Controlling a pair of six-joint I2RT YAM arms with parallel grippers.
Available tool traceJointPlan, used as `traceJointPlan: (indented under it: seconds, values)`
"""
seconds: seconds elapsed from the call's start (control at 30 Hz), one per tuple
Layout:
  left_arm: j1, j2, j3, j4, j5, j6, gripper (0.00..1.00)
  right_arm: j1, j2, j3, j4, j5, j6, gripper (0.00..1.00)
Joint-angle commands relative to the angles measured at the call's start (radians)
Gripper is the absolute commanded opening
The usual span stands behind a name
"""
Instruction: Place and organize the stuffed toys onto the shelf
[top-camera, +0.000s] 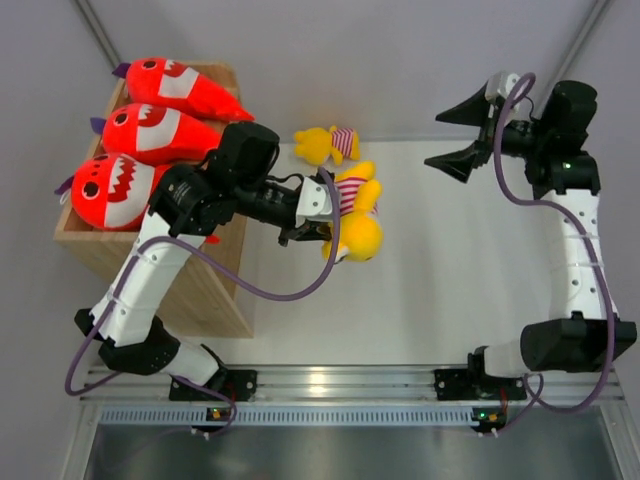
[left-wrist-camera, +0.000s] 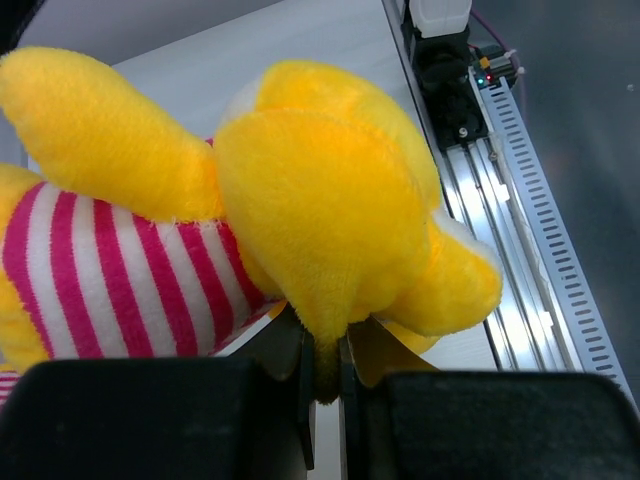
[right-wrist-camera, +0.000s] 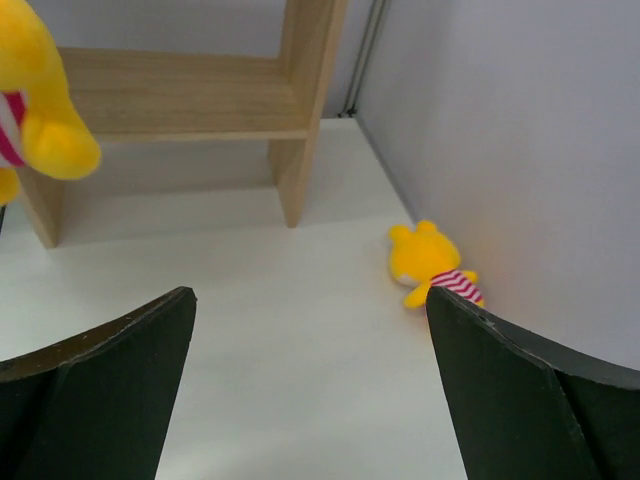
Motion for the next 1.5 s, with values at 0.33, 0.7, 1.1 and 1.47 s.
traceJointPlan:
  seconds: [0.33,0.7,1.1,1.47]
  values:
    - [-0.003,0.038,0.059,-0.035,0.135,0.024,0.0,0.245,0.064,-0.142,0.829,-0.24,0.427,0.99]
    - [-0.003,0.042,0.101,-0.038,0.149,0.033,0.0,0.357,0.075,-0.191,1.148,-0.279,0.7,0.99]
    - [-0.003,0.035,0.102,-0.038,0.139,0.036,0.0,0.475,0.322,-0.062,2.195,-0.336,1.785,0.7]
    - [-0.002,0.025,0.114,-0.037,0.081,0.044,0.0,0.477,0.233,-0.126,2.193,-0.336,1.748,0.07]
